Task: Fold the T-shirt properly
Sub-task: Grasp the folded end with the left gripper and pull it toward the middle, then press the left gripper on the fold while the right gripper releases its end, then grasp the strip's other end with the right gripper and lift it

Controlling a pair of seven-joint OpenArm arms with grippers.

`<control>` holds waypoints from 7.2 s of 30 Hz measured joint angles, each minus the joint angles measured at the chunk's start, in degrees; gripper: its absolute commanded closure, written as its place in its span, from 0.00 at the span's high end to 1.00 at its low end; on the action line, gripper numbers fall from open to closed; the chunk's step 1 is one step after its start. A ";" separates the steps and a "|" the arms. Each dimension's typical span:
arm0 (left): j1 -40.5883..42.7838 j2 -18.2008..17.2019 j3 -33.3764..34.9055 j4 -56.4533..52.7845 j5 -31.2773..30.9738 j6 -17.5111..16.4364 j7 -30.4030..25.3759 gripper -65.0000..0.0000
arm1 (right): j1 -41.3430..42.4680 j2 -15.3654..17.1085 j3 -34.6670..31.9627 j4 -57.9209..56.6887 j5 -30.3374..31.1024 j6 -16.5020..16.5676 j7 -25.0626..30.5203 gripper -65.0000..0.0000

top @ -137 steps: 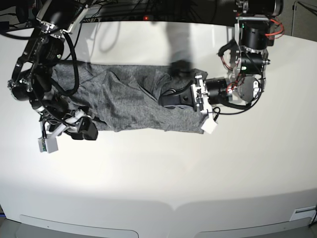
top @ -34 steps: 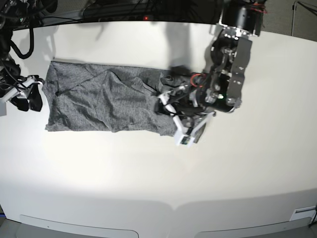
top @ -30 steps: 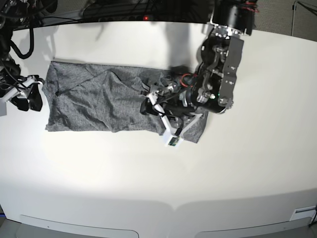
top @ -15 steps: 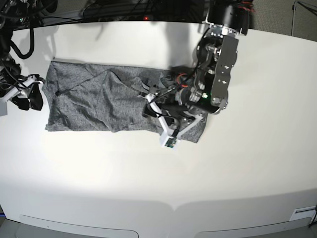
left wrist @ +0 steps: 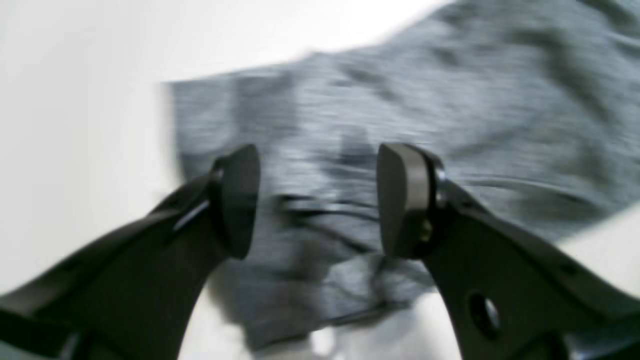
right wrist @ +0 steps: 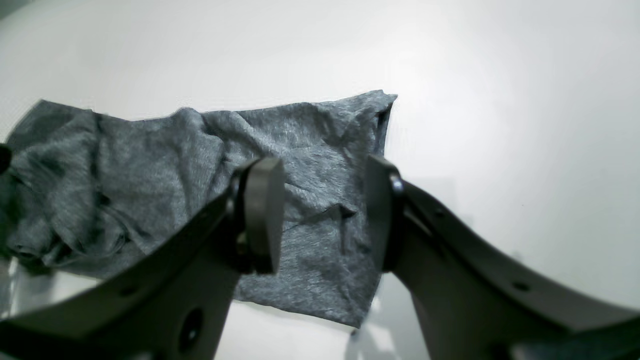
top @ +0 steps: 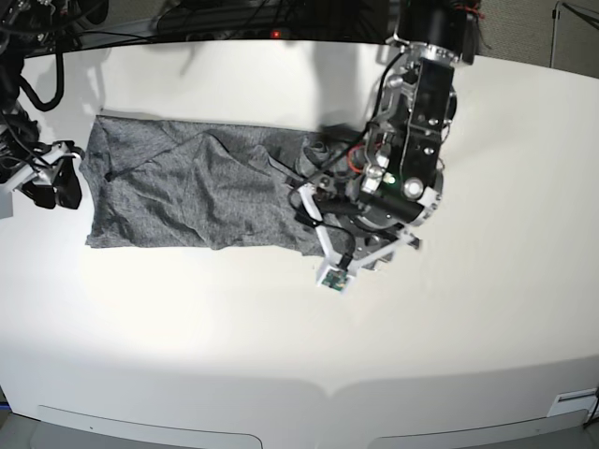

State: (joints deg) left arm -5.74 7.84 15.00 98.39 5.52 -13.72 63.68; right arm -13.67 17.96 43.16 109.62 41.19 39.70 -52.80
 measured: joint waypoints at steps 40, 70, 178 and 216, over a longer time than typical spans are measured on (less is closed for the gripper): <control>5.75 -2.58 -0.04 -5.03 -3.02 3.08 -10.12 0.47 | 0.00 -0.04 0.00 0.00 4.04 0.00 -3.93 0.41; 5.57 0.09 -0.04 -6.01 -11.63 3.26 -11.47 0.00 | 0.00 -0.04 0.00 0.00 4.66 0.00 -3.89 0.41; 3.58 -15.65 12.48 -5.73 -7.98 1.57 -11.56 0.40 | 20.31 -6.40 -16.55 -31.54 9.11 -0.02 -16.22 0.00; 8.66 -27.67 12.76 5.27 8.41 15.45 8.57 0.40 | 27.15 -25.62 -41.29 -27.67 -2.43 0.00 -13.00 0.09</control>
State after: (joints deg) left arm 2.92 -19.84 27.77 103.66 13.93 1.74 72.25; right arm 13.47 -7.66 1.87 81.95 38.76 39.70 -65.80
